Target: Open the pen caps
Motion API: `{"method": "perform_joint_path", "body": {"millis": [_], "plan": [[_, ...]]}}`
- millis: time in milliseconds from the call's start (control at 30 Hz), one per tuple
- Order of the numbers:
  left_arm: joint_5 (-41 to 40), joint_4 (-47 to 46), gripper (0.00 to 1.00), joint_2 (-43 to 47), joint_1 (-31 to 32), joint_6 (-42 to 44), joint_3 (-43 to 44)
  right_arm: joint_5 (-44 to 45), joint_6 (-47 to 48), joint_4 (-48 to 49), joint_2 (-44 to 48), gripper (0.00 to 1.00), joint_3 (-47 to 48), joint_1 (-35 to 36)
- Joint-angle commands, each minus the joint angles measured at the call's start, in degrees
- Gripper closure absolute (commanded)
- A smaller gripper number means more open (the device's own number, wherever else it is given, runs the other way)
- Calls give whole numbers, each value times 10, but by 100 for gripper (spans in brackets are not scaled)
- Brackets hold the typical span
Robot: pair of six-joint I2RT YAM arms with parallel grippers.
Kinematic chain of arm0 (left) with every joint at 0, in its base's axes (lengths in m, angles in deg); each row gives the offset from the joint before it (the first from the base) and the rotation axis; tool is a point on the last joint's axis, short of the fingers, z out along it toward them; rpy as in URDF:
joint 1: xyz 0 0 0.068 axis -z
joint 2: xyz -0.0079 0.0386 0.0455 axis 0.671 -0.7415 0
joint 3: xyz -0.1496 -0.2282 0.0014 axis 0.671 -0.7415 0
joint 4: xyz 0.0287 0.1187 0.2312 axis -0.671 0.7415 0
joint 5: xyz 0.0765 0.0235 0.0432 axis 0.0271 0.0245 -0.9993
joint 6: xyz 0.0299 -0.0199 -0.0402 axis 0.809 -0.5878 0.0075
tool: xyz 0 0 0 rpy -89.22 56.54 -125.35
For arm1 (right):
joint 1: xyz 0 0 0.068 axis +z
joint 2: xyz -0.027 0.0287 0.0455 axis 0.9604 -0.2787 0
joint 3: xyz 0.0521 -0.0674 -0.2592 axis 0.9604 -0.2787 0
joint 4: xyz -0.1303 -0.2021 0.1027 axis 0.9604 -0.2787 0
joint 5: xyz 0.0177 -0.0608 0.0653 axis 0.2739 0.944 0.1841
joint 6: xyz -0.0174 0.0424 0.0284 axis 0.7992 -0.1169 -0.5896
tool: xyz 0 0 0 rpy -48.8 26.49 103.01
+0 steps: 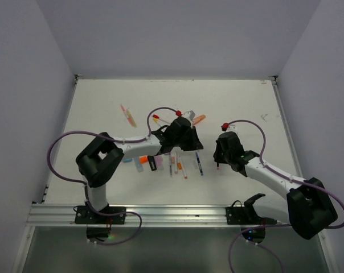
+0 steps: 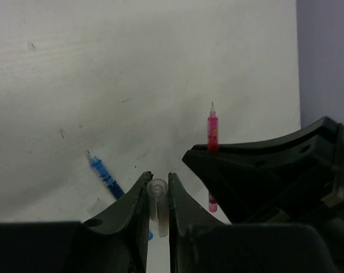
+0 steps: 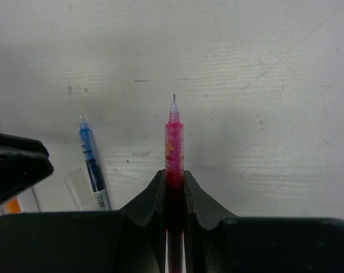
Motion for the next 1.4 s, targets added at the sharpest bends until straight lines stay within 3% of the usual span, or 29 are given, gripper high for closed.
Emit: {"method": "perform_joint_path", "body": {"millis": [0,267,433,567,733,1000,1133,1367], "plan": [[53,0,89,-25,9,-9,26,-5,-17,-9,-20,100,8,-8],[58,2,79,-82,37,-14,39,-34,-11,26,-42,100,-4,-10],[49,4,67,-78,39,-14,32,-39,-3,28,-57,100,-3,-10],[28,3,49,-58,39,-11,17,-46,0,32,-74,100,-3,-10],[-9,7,37,6,39,-2,-2,-49,3,24,-90,96,4,-10],[-126,67,19,145,38,40,-33,-80,17,46,-112,80,11,-10],[-180,98,12,192,36,57,-46,-83,14,48,-129,63,23,-10],[-209,123,9,262,6,63,-102,-57,-6,49,-140,57,28,-10]]}}
